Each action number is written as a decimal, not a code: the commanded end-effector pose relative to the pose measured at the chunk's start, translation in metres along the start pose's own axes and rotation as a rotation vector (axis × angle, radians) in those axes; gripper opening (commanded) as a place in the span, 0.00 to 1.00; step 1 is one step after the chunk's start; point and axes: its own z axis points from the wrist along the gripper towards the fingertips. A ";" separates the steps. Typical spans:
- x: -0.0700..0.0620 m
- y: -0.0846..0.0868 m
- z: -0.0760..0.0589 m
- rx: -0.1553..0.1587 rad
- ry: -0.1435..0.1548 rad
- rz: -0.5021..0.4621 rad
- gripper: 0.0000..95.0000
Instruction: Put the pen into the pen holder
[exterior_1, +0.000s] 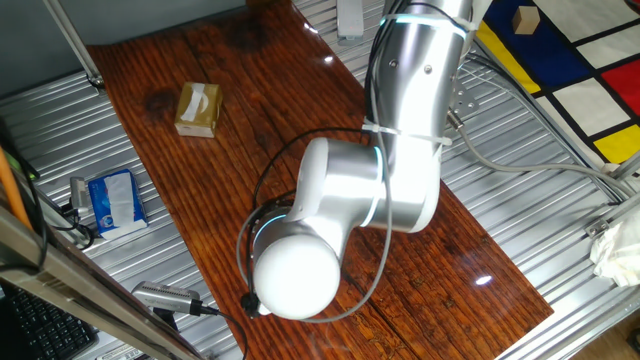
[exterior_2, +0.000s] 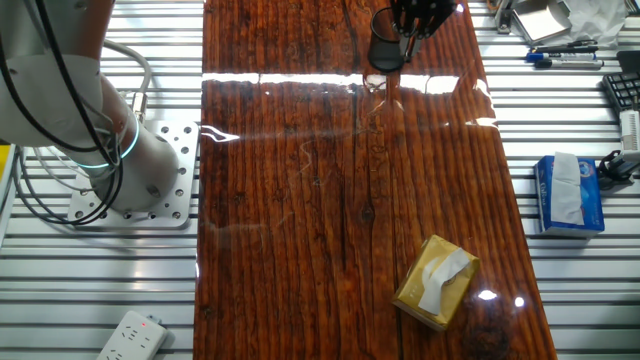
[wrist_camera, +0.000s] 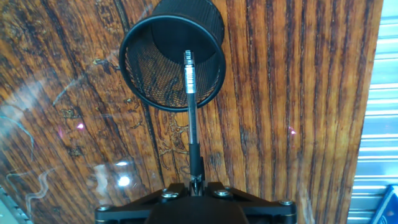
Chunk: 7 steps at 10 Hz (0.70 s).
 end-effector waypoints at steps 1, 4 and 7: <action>0.000 0.000 0.000 0.002 -0.005 0.000 0.00; 0.000 0.000 0.000 0.005 -0.009 0.003 0.00; 0.000 0.000 0.001 0.017 -0.025 0.000 0.00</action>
